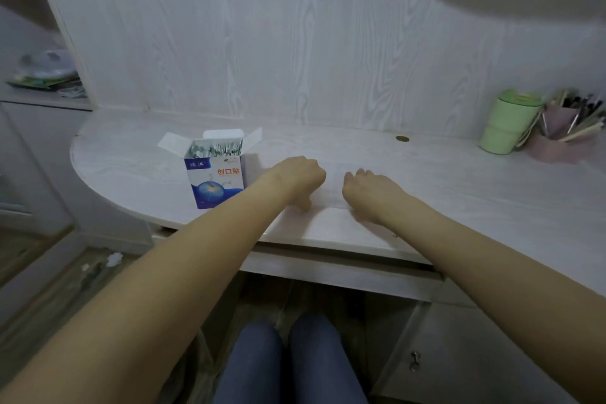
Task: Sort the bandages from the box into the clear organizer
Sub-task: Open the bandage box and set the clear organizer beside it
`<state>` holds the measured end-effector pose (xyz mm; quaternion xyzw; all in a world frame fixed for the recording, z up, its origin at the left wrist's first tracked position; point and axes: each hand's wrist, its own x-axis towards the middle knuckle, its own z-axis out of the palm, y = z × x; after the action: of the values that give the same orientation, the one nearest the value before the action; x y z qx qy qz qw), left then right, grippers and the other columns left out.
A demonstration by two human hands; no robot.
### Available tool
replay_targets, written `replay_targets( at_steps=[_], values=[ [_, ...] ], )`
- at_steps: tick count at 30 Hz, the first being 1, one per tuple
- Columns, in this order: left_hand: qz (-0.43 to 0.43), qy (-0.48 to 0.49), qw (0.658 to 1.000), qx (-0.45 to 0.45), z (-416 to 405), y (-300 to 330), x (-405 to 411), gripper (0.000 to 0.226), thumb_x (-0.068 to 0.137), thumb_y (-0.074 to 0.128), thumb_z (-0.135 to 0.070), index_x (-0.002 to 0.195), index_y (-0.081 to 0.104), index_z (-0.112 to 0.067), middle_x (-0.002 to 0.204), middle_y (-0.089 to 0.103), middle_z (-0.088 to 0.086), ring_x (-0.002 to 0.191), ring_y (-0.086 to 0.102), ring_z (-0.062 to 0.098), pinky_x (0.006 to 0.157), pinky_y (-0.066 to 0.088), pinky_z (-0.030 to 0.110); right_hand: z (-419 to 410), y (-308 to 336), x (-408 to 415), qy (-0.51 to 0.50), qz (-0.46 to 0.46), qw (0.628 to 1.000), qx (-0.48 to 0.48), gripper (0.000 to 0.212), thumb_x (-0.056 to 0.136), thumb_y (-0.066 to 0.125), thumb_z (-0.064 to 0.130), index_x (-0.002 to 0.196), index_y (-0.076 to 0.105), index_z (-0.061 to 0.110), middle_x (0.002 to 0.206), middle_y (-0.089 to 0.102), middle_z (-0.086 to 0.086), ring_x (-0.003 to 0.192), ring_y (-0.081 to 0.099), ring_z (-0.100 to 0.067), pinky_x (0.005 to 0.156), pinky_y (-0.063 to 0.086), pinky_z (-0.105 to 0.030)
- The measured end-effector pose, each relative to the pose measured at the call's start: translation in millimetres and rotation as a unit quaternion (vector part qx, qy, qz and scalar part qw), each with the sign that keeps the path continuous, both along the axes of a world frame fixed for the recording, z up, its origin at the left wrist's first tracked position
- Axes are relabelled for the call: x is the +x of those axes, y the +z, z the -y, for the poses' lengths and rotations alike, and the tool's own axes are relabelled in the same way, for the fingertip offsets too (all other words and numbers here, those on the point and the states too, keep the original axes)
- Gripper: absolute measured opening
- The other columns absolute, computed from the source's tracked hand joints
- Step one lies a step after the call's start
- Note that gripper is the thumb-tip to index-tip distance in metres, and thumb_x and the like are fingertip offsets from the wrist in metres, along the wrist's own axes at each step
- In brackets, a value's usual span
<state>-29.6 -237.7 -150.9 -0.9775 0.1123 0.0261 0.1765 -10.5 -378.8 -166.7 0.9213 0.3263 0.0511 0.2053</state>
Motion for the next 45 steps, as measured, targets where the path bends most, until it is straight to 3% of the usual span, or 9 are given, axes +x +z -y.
replay_targets(
  at_steps=[9,12,15,17,23,28,32,40,45],
  values=[
    [-0.007,0.015,1.0,-0.025,7,-2,-3,0.029,0.086,0.056,-0.013,0.065,0.037,-0.014,0.069,0.037,0.001,0.057,0.037,0.013,0.052,0.033,0.023,1,-2,-2,-0.025,-0.017,0.999,0.015,0.039,0.094,0.037,0.001,0.132,0.042,-0.006,0.126,0.045,-0.021,0.114,0.046,-0.034,0.09,0.044,-0.035],
    [-0.02,0.041,0.997,-0.066,-1,2,-3,0.014,0.088,0.056,-0.021,0.086,0.053,-0.007,0.075,0.039,0.001,0.068,0.046,0.018,0.053,0.034,0.024,2,-5,1,-0.028,-0.025,0.999,0.033,0.039,0.094,0.039,0.005,0.132,0.042,-0.004,0.125,0.046,-0.019,0.112,0.048,-0.032,0.087,0.044,-0.035],
    [-0.036,0.048,0.993,-0.099,-10,7,-4,0.042,0.088,0.06,-0.033,0.122,0.056,-0.01,0.101,0.052,0.006,0.095,0.055,0.027,0.074,0.047,0.033,12,-2,7,-0.034,-0.05,0.995,0.08,0.038,0.095,0.042,0.02,0.131,0.042,0.007,0.125,0.05,-0.013,0.108,0.052,-0.028,0.079,0.042,-0.034],
    [-0.037,0.054,0.987,-0.148,-16,12,-7,0.055,0.088,0.062,-0.035,0.137,0.047,-0.016,0.123,0.051,0.008,0.11,0.053,0.027,0.084,0.046,0.034,23,4,13,-0.048,-0.108,0.985,0.123,0.048,0.093,0.047,0.028,0.14,0.039,0.016,0.137,0.047,-0.008,0.118,0.049,-0.026,0.09,0.044,-0.036],
    [0.03,0.019,0.967,-0.254,-32,27,-14,0.035,0.095,0.053,-0.031,0.129,0.058,-0.021,0.128,0.06,0.003,0.117,0.053,0.019,0.098,0.041,0.03,42,32,21,-0.038,-0.179,0.931,0.314,0.045,0.089,0.055,0.029,0.133,0.052,0.023,0.139,0.051,0.0,0.126,0.048,-0.017,0.104,0.039,-0.036],
    [0.106,0.01,0.963,-0.248,-32,32,-14,0.028,0.099,0.046,-0.031,0.119,0.064,-0.022,0.116,0.066,0.003,0.108,0.057,0.025,0.09,0.046,0.034,45,32,23,-0.028,-0.134,0.888,0.439,0.035,0.089,0.062,0.032,0.119,0.063,0.015,0.122,0.062,-0.004,0.114,0.056,-0.015,0.093,0.043,-0.026],
    [0.098,0.017,0.97,-0.221,-26,26,-12,0.03,0.1,0.044,-0.028,0.123,0.062,-0.021,0.12,0.063,0.009,0.11,0.056,0.029,0.093,0.044,0.036,46,25,23,-0.05,-0.125,0.902,0.41,0.045,0.085,0.067,0.037,0.123,0.059,0.015,0.131,0.054,-0.005,0.121,0.049,-0.018,0.091,0.035,-0.024],
    [0.161,0.023,0.965,-0.203,-25,27,-9,0.029,0.101,0.039,-0.03,0.12,0.061,-0.025,0.114,0.063,0.009,0.104,0.057,0.032,0.077,0.04,0.033,45,20,16,-0.071,-0.129,0.919,0.365,0.082,0.073,0.079,0.036,0.142,0.036,0.023,0.138,0.042,-0.006,0.13,0.038,-0.022,0.101,0.037,-0.035],
    [0.236,0.034,0.943,-0.232,-23,28,-9,0.027,0.102,0.038,-0.029,0.117,0.06,-0.022,0.109,0.065,0.004,0.099,0.057,0.028,0.071,0.038,0.032,46,24,22,-0.044,-0.094,0.893,0.437,0.062,0.086,0.067,0.035,0.14,0.04,0.02,0.14,0.041,-0.007,0.129,0.038,-0.022,0.103,0.033,-0.032]
  ],
)
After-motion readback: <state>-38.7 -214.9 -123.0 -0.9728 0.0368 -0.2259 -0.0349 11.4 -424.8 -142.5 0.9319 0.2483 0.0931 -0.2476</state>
